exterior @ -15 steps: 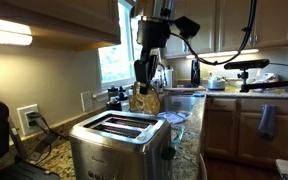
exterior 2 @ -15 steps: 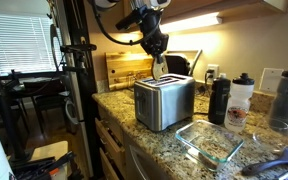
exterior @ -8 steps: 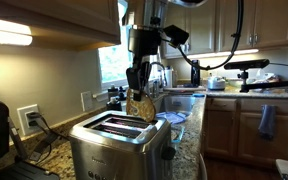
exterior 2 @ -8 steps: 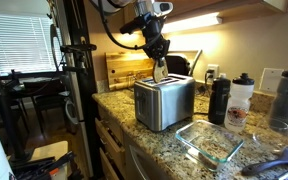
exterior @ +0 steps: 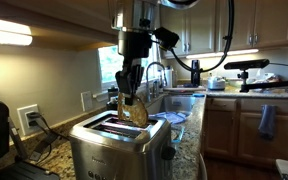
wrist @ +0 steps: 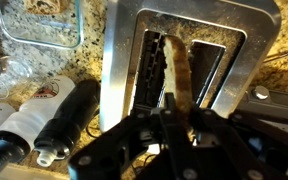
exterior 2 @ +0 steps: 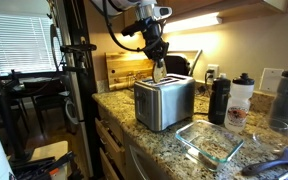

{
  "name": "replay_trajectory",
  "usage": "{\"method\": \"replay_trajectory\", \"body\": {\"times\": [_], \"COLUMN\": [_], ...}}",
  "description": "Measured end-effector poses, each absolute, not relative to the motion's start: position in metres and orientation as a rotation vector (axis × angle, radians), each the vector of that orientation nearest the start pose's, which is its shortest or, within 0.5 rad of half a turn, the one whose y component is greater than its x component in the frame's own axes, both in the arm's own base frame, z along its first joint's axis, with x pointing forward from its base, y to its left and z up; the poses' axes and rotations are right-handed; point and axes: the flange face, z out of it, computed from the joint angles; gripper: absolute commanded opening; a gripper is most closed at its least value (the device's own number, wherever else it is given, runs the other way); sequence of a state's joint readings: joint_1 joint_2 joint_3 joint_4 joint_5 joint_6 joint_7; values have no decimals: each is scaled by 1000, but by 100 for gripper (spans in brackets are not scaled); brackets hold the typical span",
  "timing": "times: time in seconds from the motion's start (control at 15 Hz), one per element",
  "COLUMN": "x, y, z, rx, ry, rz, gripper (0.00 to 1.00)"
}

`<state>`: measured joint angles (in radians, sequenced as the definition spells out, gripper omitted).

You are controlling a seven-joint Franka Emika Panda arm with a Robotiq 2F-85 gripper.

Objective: Pick up a slice of bread from the glass bowl and put it in the toaster.

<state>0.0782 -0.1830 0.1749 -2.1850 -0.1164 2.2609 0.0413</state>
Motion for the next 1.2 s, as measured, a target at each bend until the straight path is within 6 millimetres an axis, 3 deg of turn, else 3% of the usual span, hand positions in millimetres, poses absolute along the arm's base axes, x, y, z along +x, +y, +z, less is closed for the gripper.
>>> {"method": "replay_trajectory", "body": {"times": [1.2], "x": [507], "y": [128], "z": [485], "rx": [-3240], "ry": [-375], "rz": [-452], "gripper": [7]}}
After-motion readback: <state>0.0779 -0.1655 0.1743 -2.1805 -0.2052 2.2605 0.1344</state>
